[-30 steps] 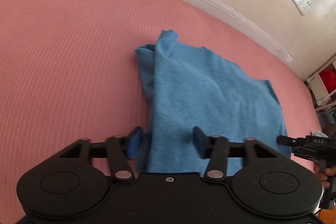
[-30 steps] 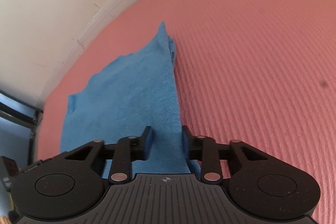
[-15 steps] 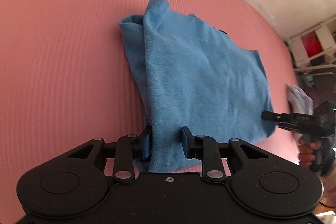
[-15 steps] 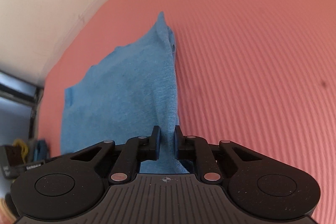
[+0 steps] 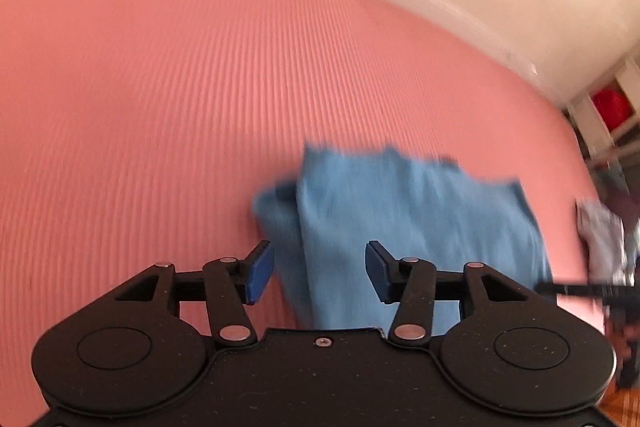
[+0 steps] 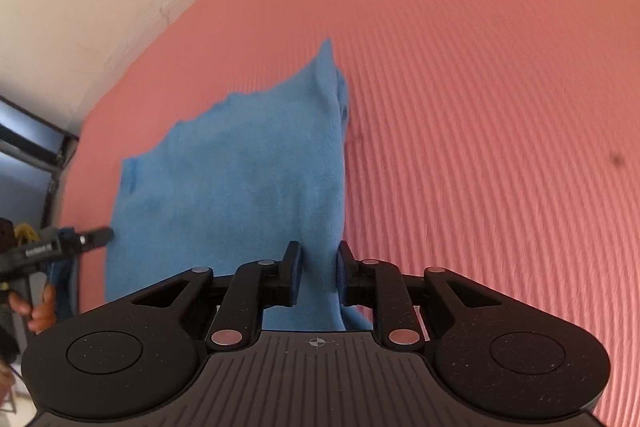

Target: Fold clothes

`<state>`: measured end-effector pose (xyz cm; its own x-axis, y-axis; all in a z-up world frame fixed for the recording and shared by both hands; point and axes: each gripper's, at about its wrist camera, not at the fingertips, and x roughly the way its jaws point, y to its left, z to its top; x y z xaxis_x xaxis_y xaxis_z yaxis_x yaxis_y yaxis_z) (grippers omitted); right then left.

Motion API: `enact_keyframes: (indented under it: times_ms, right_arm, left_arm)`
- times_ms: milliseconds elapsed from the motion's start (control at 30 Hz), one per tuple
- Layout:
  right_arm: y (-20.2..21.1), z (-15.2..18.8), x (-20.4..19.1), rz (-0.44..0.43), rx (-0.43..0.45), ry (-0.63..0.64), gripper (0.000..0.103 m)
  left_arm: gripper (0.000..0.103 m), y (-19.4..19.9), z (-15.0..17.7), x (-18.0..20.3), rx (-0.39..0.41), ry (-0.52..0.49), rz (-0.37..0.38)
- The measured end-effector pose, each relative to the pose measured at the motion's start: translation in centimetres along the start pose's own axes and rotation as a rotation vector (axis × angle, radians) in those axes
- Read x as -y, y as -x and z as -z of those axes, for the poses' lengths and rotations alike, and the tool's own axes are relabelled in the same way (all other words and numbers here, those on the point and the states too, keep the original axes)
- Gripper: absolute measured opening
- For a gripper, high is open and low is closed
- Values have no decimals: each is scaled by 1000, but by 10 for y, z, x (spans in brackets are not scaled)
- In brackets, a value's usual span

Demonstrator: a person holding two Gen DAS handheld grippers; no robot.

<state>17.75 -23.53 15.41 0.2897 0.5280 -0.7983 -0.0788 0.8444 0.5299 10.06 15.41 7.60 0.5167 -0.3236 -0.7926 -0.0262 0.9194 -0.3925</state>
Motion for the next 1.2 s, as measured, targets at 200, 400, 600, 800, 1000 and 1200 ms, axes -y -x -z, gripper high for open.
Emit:
enact_keyframes:
  times_ms: [200, 400, 600, 800, 1000, 1200]
  right_arm:
    - [-2, -28, -4, 5, 101, -18, 31]
    - [-20, -52, -2, 26, 144, -60, 35]
    - [-34, -61, 2, 44, 168, -85, 25]
    - [-47, -62, 0, 75, 150, -43, 15]
    - [-42, -60, -1, 49, 153, -41, 15]
    - [-23, -36, 9, -6, 138, -18, 24]
  left_arm:
    - [63, -17, -22, 17, 89, -83, -71]
    - [54, -20, -21, 8, 89, -65, -74]
    - [15, -27, -18, 3, 103, -58, -112]
    - [15, -38, -16, -14, 78, 33, -123]
    - [17, -27, -21, -13, 86, 66, -89]
    - [19, -2, -14, 4, 106, 35, 18]
